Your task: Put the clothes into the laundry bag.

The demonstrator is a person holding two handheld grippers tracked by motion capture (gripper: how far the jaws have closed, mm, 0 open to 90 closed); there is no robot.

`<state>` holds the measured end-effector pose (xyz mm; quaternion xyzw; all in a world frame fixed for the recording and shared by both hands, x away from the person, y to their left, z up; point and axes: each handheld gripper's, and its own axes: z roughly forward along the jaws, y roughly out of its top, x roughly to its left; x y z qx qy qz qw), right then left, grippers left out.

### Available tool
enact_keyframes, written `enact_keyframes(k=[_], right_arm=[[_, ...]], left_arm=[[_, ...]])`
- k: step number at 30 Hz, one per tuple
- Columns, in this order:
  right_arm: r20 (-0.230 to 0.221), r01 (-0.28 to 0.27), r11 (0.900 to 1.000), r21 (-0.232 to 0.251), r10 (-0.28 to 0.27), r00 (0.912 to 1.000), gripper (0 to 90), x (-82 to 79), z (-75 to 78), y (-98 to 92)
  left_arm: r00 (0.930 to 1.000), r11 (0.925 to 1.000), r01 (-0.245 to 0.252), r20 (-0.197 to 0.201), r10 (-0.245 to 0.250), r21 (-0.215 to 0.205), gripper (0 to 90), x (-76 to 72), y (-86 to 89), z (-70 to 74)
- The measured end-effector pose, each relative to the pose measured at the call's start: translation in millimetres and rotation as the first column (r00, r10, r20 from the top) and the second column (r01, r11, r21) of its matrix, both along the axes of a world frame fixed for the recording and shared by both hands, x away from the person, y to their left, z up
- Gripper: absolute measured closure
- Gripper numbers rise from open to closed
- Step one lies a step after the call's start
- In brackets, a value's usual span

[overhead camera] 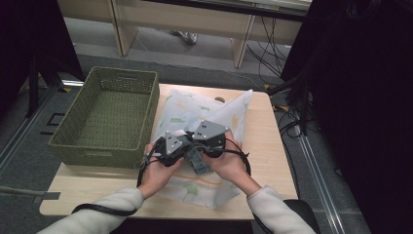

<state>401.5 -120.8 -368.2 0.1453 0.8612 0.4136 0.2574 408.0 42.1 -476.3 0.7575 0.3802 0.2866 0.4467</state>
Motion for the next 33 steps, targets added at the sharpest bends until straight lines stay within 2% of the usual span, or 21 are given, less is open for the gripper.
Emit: enact_keyframes(k=[3,9,12,13,18,21,23,26,30,33], right_arm=[[0.005,-0.005,1.0,-0.003,0.005,1.0,89.8,0.7,-0.3,-0.2],[-0.013,0.009,1.0,-0.008,-0.01,0.9999,89.8,2.2,-2.4,-1.4],[-0.021,0.013,1.0,-0.013,-0.013,0.9997,89.8,2.5,-4.1,-1.9],[-0.025,0.014,1.0,-0.014,-0.014,0.9996,89.8,2.9,-5.0,-2.2],[-0.033,0.019,0.999,-0.026,-0.02,0.9993,89.8,6.0,-8.5,-4.5],[-0.036,0.023,0.999,-0.027,-0.024,0.999,89.8,7.2,-9.9,-6.1],[-0.036,0.025,0.999,-0.027,-0.026,0.999,89.8,7.6,-10.0,-6.6],[-0.038,0.028,0.999,-0.025,-0.029,0.9989,89.8,8.1,-10.0,-7.1],[-0.04,0.03,0.999,-0.029,-0.031,0.9987,89.8,8.5,-10.6,-7.0],[-0.04,0.032,0.999,-0.029,-0.033,0.9986,89.8,7.8,-10.7,-5.9]], left_arm=[[1.0,1.0,-0.006,-0.007,0.007,0.007,59.1,1.3,0.4,-3.0],[0.9997,0.9997,-0.01,-0.022,0.01,0.023,53.2,1.7,1.9,-6.4],[0.9992,0.9997,-0.011,-0.038,0.012,0.023,46.7,0.2,3.7,-7.6],[0.9989,0.9998,-0.005,-0.046,0.005,0.021,42.7,-0.5,4.2,-7.4],[0.9975,0.9996,0.022,-0.067,-0.02,0.018,33.9,-7.5,8.1,-5.1],[0.9968,0.9988,0.036,-0.072,-0.033,0.035,31.4,-14.2,12.3,-1.8],[0.9966,0.9988,0.042,-0.072,-0.04,0.026,29.8,-20.2,15.3,1.7],[0.9968,0.9968,0.064,-0.051,-0.062,0.047,28.2,-31.9,20.9,9.0],[0.995,0.9941,0.097,-0.029,-0.096,0.048,29.5,-51.1,25.2,16.4],[0.9926,0.9916,0.121,-0.007,-0.121,0.046,34.9,-62.9,26.0,19.5]])
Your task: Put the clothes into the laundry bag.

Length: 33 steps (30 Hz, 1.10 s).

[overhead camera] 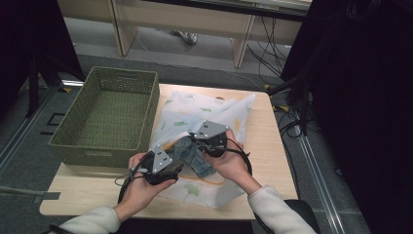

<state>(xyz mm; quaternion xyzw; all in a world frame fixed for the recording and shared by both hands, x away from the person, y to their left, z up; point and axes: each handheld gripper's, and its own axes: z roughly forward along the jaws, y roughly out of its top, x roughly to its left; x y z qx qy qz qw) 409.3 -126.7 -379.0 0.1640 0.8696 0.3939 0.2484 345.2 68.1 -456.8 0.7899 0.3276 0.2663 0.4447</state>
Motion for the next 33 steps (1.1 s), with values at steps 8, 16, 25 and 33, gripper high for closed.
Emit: enact_keyframes(k=[8,16,25,33], right_arm=[[0.004,-0.004,1.0,-0.004,0.004,1.0,89.8,0.2,0.3,0.5],[0.002,-0.001,1.0,-0.001,0.001,1.0,89.8,0.6,1.0,-1.8],[0.002,-0.007,1.0,-0.002,0.007,1.0,89.8,-1.5,1.8,1.0],[0.011,-0.008,1.0,0.01,0.008,0.9999,89.8,-1.2,5.1,-1.6]], left_arm=[[0.9994,0.9994,0.022,-0.028,-0.021,0.027,53.2,0.8,-11.6,-7.9],[0.9963,0.9979,-0.057,-0.062,0.059,0.032,71.5,8.1,5.7,-7.9],[0.9943,0.9963,-0.055,-0.088,0.061,0.067,78.1,24.5,3.2,-25.5],[0.9961,0.9948,-0.076,-0.039,0.079,0.068,76.1,35.9,-0.5,-33.5]])
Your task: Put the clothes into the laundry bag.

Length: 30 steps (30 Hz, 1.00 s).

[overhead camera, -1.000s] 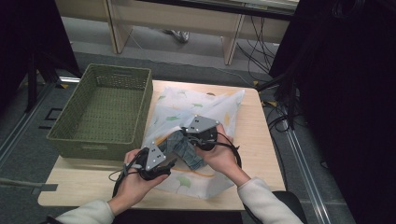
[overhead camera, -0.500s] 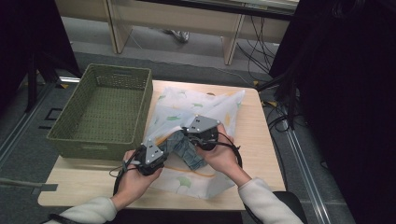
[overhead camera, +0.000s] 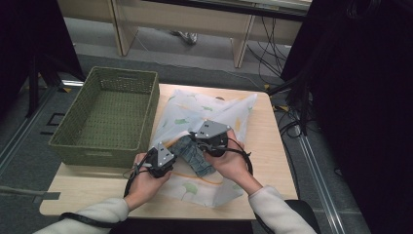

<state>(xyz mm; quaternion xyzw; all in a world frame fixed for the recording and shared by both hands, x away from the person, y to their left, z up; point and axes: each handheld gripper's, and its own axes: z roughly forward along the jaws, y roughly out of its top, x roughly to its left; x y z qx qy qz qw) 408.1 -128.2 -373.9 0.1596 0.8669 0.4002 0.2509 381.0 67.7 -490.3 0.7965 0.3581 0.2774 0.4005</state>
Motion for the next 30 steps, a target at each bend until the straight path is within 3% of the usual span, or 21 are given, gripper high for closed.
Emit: enact_keyframes(k=[5,9,12,15,20,26,30], right_arm=[[-0.001,0.005,1.0,0.0,-0.005,1.0,89.8,-0.1,0.1,-0.5],[-0.004,0.004,1.0,-0.006,-0.004,1.0,89.8,0.6,-1.3,-0.3],[-0.006,0.005,1.0,-0.003,-0.005,1.0,89.8,0.9,-1.3,-0.2],[0.002,-0.002,1.0,-0.006,0.002,1.0,89.8,1.0,-1.3,0.4],[-0.006,0.004,1.0,0.0,-0.004,1.0,89.8,-0.4,-0.7,0.7],[-0.007,0.001,1.0,0.0,-0.001,1.0,89.8,0.1,-0.8,-0.1],[-0.007,0.001,1.0,0.002,-0.001,1.0,89.8,-0.1,0.0,-0.1]], left_arm=[[0.9999,0.9999,0.013,0.007,-0.013,-0.004,73.7,-0.6,-1.0,-1.3],[0.9953,0.9962,0.083,0.048,-0.084,0.026,71.3,-12.7,-11.4,3.7],[0.9885,0.9891,0.145,0.039,-0.146,0.025,69.3,-20.9,-22.8,4.2],[0.9827,0.9823,0.185,0.0,-0.185,0.027,69.2,-21.4,-32.4,-2.3],[0.9706,0.969,0.239,-0.043,-0.237,0.061,76.2,-19.2,-46.6,-11.9],[0.9665,0.966,0.253,-0.06,-0.25,0.054,80.5,-16.3,-54.1,-17.3],[0.9687,0.9679,0.244,-0.062,-0.24,0.06,81.5,-16.6,-54.0,-19.4]])
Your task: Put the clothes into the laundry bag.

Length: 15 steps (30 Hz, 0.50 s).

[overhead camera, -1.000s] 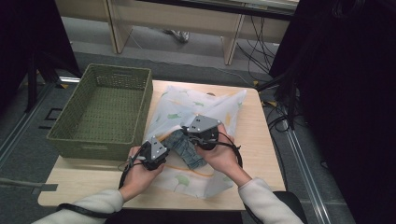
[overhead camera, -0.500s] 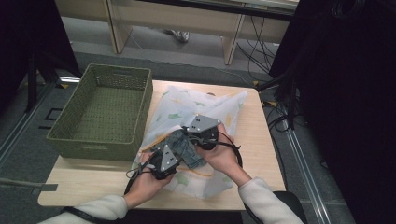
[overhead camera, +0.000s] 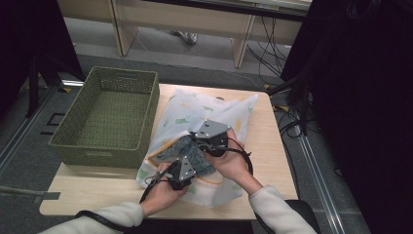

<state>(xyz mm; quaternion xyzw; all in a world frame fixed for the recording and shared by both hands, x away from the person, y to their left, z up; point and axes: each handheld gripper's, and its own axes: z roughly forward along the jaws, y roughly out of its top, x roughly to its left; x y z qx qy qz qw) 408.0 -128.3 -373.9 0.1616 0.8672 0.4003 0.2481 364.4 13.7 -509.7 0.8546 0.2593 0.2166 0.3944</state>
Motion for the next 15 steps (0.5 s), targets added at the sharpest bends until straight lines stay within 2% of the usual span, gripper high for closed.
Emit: enact_keyframes(k=[5,9,15], right_arm=[[0.004,-0.005,1.0,-0.001,0.005,1.0,89.8,0.3,-0.1,0.5],[0.005,-0.006,1.0,0.0,0.006,1.0,89.8,0.1,0.1,0.6],[0.006,-0.009,1.0,0.005,0.009,0.9999,89.8,-0.3,0.9,0.6]], left_arm=[[0.9999,0.9998,0.01,-0.008,-0.01,0.016,87.7,-3.0,-0.1,-1.9],[0.9994,0.9992,0.03,-0.016,-0.03,0.025,88.7,-5.3,-5.4,-7.3],[0.9994,0.9985,0.033,-0.014,-0.032,0.044,88.9,0.4,-9.4,-9.5]])
